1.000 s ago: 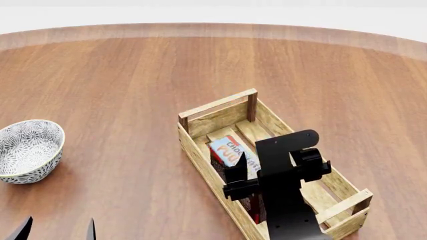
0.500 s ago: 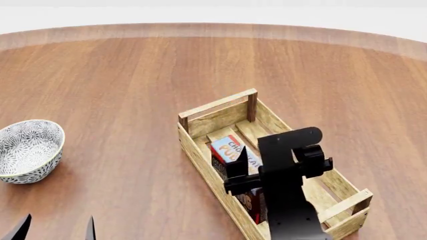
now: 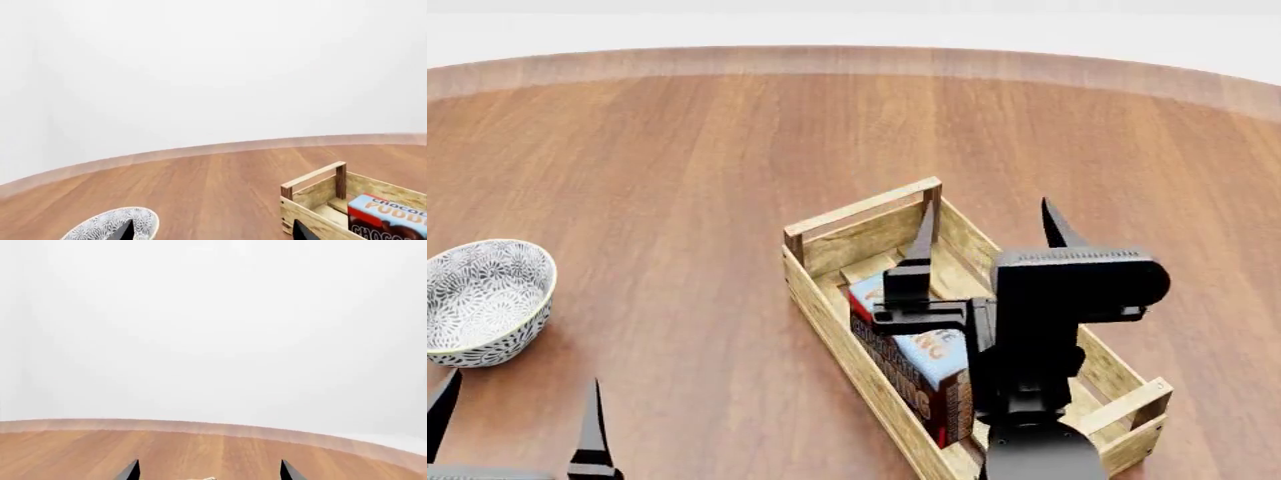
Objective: Pick up the chocolate pudding and put it in the tray.
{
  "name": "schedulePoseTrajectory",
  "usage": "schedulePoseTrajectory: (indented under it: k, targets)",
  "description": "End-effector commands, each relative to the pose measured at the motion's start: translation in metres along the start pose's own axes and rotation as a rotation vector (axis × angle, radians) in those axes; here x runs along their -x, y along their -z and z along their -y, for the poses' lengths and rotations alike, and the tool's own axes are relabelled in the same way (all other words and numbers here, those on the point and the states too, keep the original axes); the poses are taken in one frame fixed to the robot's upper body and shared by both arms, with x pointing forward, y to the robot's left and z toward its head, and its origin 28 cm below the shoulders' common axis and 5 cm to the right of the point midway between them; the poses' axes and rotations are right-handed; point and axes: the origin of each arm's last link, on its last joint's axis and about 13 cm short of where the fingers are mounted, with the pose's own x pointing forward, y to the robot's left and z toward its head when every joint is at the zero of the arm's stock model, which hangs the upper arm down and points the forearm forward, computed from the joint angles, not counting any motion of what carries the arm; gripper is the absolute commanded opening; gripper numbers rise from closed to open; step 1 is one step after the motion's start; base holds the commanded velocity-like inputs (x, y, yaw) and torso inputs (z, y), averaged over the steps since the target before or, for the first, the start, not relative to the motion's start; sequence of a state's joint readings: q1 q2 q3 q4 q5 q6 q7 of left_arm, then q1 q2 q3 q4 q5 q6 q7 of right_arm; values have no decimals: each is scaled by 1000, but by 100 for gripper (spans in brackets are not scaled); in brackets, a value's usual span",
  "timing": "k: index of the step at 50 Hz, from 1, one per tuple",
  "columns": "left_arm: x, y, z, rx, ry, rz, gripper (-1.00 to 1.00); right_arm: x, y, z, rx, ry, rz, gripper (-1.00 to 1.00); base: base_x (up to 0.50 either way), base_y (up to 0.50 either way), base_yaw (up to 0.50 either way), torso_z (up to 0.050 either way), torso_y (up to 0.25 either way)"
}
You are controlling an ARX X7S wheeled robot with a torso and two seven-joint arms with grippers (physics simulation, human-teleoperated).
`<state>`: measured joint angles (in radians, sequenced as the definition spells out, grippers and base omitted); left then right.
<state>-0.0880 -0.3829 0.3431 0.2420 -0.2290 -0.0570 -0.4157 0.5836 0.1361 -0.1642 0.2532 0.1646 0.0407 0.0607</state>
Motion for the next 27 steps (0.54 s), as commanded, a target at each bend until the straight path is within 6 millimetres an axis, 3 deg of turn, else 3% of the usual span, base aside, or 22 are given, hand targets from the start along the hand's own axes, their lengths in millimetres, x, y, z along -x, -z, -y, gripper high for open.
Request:
schedulePoseTrajectory:
  k: [1, 10, 27]
  targets:
    - [3, -13, 0, -8, 0, 32, 100, 34, -33, -3, -43, 4, 140, 100, 0, 0, 0, 0, 0]
    - [6, -17, 0, -6, 3, 44, 100, 50, -44, -6, -55, -10, 178, 100, 0, 0, 0, 0, 0]
    - [7, -24, -1, -17, 4, 62, 100, 58, -42, -6, -69, -2, 179, 100, 0, 0, 0, 0, 0]
